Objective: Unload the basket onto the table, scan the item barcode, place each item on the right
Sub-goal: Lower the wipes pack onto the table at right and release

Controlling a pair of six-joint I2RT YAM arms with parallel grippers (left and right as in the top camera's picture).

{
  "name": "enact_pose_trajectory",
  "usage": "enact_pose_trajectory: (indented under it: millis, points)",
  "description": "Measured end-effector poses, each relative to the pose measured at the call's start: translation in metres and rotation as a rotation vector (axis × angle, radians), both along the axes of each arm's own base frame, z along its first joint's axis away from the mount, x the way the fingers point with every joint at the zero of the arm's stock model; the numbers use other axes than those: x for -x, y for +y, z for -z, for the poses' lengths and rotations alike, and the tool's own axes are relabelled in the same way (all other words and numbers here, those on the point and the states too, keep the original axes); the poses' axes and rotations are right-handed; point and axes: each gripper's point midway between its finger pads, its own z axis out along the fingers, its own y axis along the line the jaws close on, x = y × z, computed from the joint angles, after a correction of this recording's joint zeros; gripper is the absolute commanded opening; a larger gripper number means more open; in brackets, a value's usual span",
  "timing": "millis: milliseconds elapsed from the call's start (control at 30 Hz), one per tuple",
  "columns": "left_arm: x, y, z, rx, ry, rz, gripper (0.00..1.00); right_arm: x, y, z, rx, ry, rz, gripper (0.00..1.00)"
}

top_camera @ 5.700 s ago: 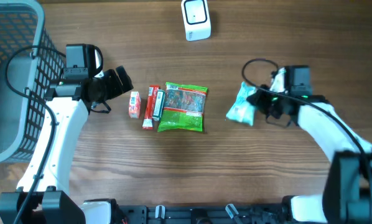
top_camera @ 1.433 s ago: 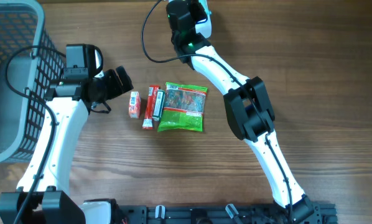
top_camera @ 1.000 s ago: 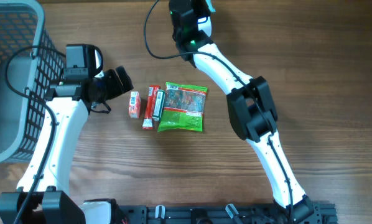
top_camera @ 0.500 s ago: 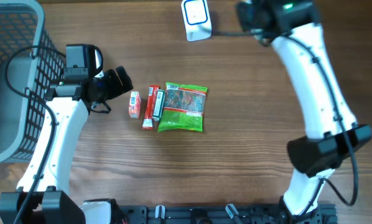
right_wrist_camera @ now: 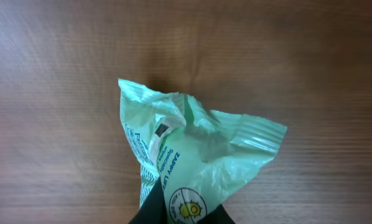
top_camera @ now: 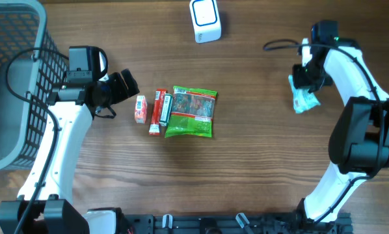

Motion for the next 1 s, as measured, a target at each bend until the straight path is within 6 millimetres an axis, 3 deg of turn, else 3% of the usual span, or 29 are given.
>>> enact_pose_trajectory:
  millis: [33,67,267,433,467,533,567,633,767,800,833,1000]
  points:
    - [0.000,0.000,0.000,0.000,0.000,0.000,1.00,0.001,0.000,0.007,0.007,-0.004,-0.018,0.55]
    - [0.000,0.000,0.000,0.000,0.000,0.000,1.00,0.001,-0.001,0.009,0.014,-0.007,-0.028,0.71]
    - [0.000,0.000,0.000,0.000,0.000,0.000,1.00,0.018,-0.018,0.011,0.117,0.063,-0.034,0.80]
    - [0.000,0.000,0.000,0.000,0.000,0.000,1.00,0.010,-0.019,-0.024,0.112,0.068,0.004,0.88]
    - [0.000,0.000,0.000,0.000,0.000,0.000,1.00,0.006,-0.014,-0.031,0.081,0.053,0.006,0.88]
    - [0.000,0.000,0.000,0.000,0.000,0.000,1.00,0.010,-0.004,-0.033,0.024,0.073,0.005,0.74]
    - [0.000,0.000,0.000,0.000,0.000,0.000,1.00,0.015,0.000,-0.032,0.002,0.093,0.009,0.47]
    - [0.000,0.000,0.000,0.000,0.000,0.000,1.00,0.022,0.006,-0.032,-0.030,0.120,0.007,0.07]
    - [0.000,0.000,0.000,0.000,0.000,0.000,1.00,0.015,0.003,-0.032,-0.039,0.087,0.063,0.06]
    - [0.000,0.000,0.000,0.000,0.000,0.000,1.00,0.011,-0.001,-0.032,-0.031,0.067,0.086,0.16]
    - [0.000,0.000,0.000,0.000,0.000,0.000,1.00,0.010,-0.005,-0.032,-0.026,0.058,0.106,0.19]
    - [0.000,0.000,0.000,0.000,0.000,0.000,1.00,0.009,-0.015,-0.033,-0.013,0.048,0.157,0.13]
